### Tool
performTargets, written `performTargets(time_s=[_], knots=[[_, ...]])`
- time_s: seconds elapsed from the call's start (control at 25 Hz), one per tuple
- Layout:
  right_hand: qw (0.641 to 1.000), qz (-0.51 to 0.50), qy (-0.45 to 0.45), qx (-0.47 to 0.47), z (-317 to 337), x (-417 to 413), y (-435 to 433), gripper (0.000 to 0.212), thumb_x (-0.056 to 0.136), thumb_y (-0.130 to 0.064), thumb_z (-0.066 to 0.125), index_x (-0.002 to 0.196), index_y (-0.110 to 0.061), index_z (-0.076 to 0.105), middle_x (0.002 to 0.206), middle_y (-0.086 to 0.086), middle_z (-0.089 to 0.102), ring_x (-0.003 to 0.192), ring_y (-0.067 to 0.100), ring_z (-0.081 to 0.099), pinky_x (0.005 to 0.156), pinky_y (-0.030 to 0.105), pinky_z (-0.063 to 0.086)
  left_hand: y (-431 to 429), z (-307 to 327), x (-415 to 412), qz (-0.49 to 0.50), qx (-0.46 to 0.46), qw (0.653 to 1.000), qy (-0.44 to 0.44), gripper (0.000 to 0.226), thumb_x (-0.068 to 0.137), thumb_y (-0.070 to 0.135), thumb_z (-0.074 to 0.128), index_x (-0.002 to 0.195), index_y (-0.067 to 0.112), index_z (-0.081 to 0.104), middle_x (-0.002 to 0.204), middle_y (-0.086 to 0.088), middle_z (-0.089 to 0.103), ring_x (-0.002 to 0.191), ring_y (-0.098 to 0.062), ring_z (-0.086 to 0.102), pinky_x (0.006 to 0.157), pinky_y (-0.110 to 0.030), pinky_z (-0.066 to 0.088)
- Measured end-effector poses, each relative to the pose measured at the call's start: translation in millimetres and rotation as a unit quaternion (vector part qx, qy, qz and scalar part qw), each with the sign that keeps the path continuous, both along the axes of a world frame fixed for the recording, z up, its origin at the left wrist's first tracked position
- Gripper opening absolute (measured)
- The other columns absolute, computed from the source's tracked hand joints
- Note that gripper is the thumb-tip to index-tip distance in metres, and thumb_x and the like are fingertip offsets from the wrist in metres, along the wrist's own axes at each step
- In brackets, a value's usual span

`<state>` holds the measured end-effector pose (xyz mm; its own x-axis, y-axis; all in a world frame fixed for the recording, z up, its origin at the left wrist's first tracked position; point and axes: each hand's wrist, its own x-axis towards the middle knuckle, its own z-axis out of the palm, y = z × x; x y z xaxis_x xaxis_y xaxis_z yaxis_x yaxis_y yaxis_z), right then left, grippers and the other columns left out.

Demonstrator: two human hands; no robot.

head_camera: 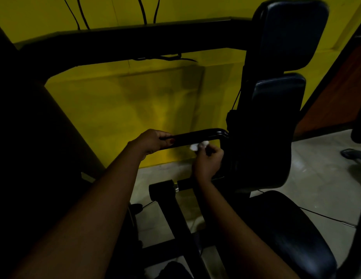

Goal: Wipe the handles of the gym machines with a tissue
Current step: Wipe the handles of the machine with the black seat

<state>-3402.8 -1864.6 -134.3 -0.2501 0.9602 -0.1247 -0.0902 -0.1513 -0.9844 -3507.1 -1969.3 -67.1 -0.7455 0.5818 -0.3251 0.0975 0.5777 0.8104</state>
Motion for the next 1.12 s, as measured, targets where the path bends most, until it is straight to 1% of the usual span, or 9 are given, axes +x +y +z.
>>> performTargets(time_s=[0.12, 0.28, 0.4, 0.64, 0.72, 0.8, 0.88, 1.0, 1.12], knots=[[0.956, -0.009, 0.190, -0.223, 2, -15, 19, 0.015, 0.097, 0.002, 0.048, 0.090, -0.011, 0.052, 0.080, 0.005, 0.055, 0.066, 0.010, 0.058, 0.054, 0.014, 0.049, 0, -2, -3, 0.000, 0.001, 1.000, 0.003, 0.039, 0.092, 0.022, 0.064, 0.131, 0.013, 0.061, 0.130, -0.007, 0.061, 0.119, -0.020, 0.053, 0.091, -0.029, 0.040], [0.914, 0.180, 0.155, -0.329, 4, -19, 18, 0.023, 0.100, -0.001, 0.040, 0.093, -0.021, 0.050, 0.076, 0.001, 0.054, 0.055, 0.009, 0.058, 0.054, 0.022, 0.050, 2, -4, -6, 0.008, 0.007, 1.000, -0.004, 0.040, 0.091, 0.022, 0.066, 0.129, 0.012, 0.062, 0.129, -0.006, 0.061, 0.120, -0.021, 0.053, 0.094, -0.030, 0.042], [0.911, 0.225, 0.137, -0.316, 5, -8, 47, 0.026, 0.099, 0.006, 0.036, 0.090, -0.012, 0.052, 0.079, 0.000, 0.049, 0.056, 0.003, 0.057, 0.053, 0.010, 0.044, 2, -5, -8, 0.009, 0.007, 1.000, -0.005, 0.040, 0.090, 0.020, 0.067, 0.128, 0.010, 0.062, 0.128, -0.007, 0.063, 0.118, -0.021, 0.056, 0.095, -0.030, 0.044], [0.955, 0.228, 0.060, -0.182, -4, -9, 35, 0.033, 0.097, 0.010, 0.036, 0.093, -0.018, 0.053, 0.078, 0.002, 0.051, 0.066, 0.008, 0.051, 0.053, 0.012, 0.046, 2, -5, -8, 0.007, 0.014, 1.000, -0.010, 0.040, 0.090, 0.019, 0.068, 0.128, 0.008, 0.063, 0.126, -0.008, 0.063, 0.117, -0.020, 0.056, 0.097, -0.031, 0.044], [0.922, 0.264, 0.080, -0.273, -2, -8, 43, 0.023, 0.096, 0.009, 0.042, 0.103, -0.008, 0.057, 0.080, -0.002, 0.049, 0.069, 0.000, 0.046, 0.060, 0.008, 0.044, 2, -4, -7, 0.008, 0.013, 1.000, -0.009, 0.040, 0.090, 0.019, 0.067, 0.128, 0.008, 0.062, 0.127, -0.008, 0.063, 0.117, -0.020, 0.056, 0.097, -0.031, 0.043], [0.934, 0.256, 0.056, -0.241, -10, -9, 51, 0.020, 0.094, 0.000, 0.053, 0.111, 0.008, 0.058, 0.086, -0.003, 0.049, 0.074, -0.006, 0.040, 0.068, 0.007, 0.041, 2, -3, -7, 0.007, 0.011, 1.000, -0.007, 0.039, 0.090, 0.019, 0.067, 0.128, 0.009, 0.062, 0.127, -0.008, 0.063, 0.116, -0.019, 0.055, 0.096, -0.030, 0.043], [0.935, 0.238, 0.042, -0.261, -2, -8, 43, 0.013, 0.097, -0.007, 0.048, 0.100, 0.001, 0.059, 0.083, -0.007, 0.045, 0.072, -0.006, 0.039, 0.064, 0.006, 0.042, 2, -4, -8, 0.012, 0.008, 1.000, -0.008, 0.040, 0.090, 0.020, 0.067, 0.128, 0.009, 0.062, 0.127, -0.008, 0.063, 0.117, -0.020, 0.055, 0.096, -0.031, 0.043], [0.921, 0.217, -0.010, -0.323, 24, -6, 33, 0.025, 0.101, -0.004, 0.037, 0.085, -0.021, 0.046, 0.078, -0.006, 0.042, 0.065, 0.003, 0.043, 0.063, 0.020, 0.049, 2, -5, -7, 0.013, 0.007, 1.000, -0.008, 0.040, 0.090, 0.021, 0.068, 0.127, 0.009, 0.063, 0.126, -0.008, 0.063, 0.118, -0.021, 0.055, 0.097, -0.033, 0.044], [0.962, 0.204, -0.015, -0.179, 14, 6, 17, 0.023, 0.092, -0.006, 0.057, 0.073, -0.018, 0.063, 0.072, 0.001, 0.060, 0.069, 0.015, 0.060, 0.076, 0.034, 0.052, 2, -4, -6, 0.011, 0.016, 1.000, -0.009, 0.037, 0.091, 0.020, 0.066, 0.126, 0.011, 0.064, 0.123, -0.007, 0.064, 0.113, -0.019, 0.056, 0.095, -0.032, 0.044]])
